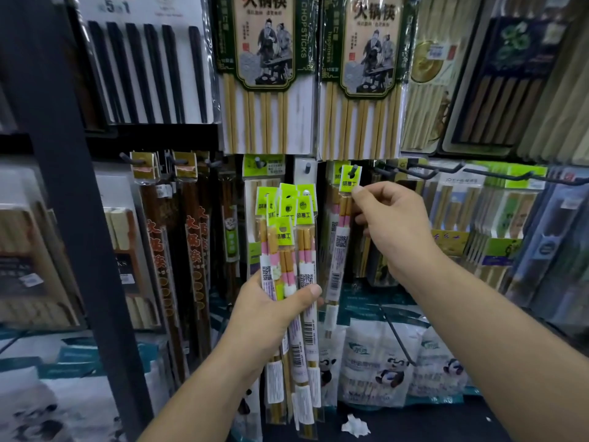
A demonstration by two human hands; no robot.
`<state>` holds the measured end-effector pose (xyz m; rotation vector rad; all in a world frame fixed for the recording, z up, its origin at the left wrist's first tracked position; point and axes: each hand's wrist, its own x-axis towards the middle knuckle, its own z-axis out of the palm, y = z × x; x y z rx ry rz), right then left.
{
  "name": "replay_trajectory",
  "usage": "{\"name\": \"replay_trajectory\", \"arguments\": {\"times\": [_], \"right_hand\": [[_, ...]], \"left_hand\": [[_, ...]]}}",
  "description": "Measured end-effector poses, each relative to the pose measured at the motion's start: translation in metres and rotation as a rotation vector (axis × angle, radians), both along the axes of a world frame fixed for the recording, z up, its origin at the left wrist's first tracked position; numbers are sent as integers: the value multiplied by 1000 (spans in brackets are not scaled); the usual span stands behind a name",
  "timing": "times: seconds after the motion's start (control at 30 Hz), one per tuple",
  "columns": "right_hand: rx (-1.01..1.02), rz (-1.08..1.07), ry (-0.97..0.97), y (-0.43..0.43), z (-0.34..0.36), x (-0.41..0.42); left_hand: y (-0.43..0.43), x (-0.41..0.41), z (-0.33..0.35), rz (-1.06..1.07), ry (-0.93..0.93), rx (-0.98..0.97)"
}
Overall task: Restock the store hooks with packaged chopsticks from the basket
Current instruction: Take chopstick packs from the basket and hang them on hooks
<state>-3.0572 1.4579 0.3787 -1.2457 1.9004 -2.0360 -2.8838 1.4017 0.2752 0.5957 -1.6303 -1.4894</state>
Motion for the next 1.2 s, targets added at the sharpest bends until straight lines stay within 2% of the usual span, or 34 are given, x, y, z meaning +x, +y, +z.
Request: {"name": "replay_trajectory", "arguments": {"times": [0.13, 0.27, 0.33, 0.6, 0.77, 1.0, 1.2], "right_hand": [[-86, -14, -6, 10, -10, 11], [29, 221, 107, 16, -20, 35], [27, 252, 120, 14, -21, 41], [-30, 167, 85, 7, -18, 32], [-143, 73, -17, 7, -4, 20], [-142, 24, -95, 2, 3, 10], [-129, 33, -68, 1, 5, 8]], "left_hand": [[-2, 0, 0, -8, 44, 39], [0, -1, 1, -6, 68, 38], [1, -2, 0, -12, 79, 44], [8, -4, -3, -86, 90, 89], [3, -3, -1, -21, 130, 190], [4, -2, 1, -29, 100, 141], [5, -4, 0, -28, 76, 125]]}}
